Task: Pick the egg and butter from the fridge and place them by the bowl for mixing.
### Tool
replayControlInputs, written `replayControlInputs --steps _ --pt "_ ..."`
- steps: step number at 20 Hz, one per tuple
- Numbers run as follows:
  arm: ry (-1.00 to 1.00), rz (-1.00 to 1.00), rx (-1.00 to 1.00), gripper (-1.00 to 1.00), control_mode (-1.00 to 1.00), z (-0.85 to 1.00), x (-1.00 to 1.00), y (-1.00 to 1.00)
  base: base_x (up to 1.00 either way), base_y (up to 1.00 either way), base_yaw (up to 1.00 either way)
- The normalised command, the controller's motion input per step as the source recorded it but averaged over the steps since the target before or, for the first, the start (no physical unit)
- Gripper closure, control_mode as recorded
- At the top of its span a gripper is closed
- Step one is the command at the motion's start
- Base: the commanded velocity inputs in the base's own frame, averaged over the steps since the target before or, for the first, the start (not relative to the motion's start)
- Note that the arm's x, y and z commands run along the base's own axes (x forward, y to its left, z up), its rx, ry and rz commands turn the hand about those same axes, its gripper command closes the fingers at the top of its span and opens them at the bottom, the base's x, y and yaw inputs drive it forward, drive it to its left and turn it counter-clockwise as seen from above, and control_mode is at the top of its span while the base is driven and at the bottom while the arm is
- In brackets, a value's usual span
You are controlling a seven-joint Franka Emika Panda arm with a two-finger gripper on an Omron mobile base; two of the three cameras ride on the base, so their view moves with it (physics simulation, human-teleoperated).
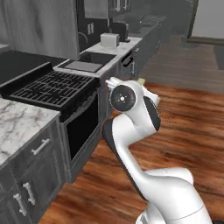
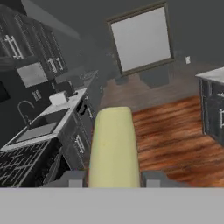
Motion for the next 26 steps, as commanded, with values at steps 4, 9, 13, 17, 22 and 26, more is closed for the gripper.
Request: replayControlInputs --steps 4,9,13,17,22,26 --pt "0.0 0.0 0.0 1.0 1.0 0.0 0.0 0.0 -0.72 0.27 0.77" --pt "0.0 0.0 0.0 1.0 1.0 0.0 0.0 0.0 -0.92 0.02 0.5" --pt "0.0 0.0 0.0 1.0 1.0 0.0 0.0 0.0 -0.09 0.0 0.78" --pt "0.0 0.0 0.0 1.0 1.0 0.0 0.0 0.0 0.2 -0.07 0.85" --pt "0.0 0.0 0.0 1.0 1.0 0.0 0.0 0.0 0.26 -0.66 0.56" --pt "0.0 0.0 0.0 1.0 1.0 0.0 0.0 0.0 0.0 -1.0 0.34"
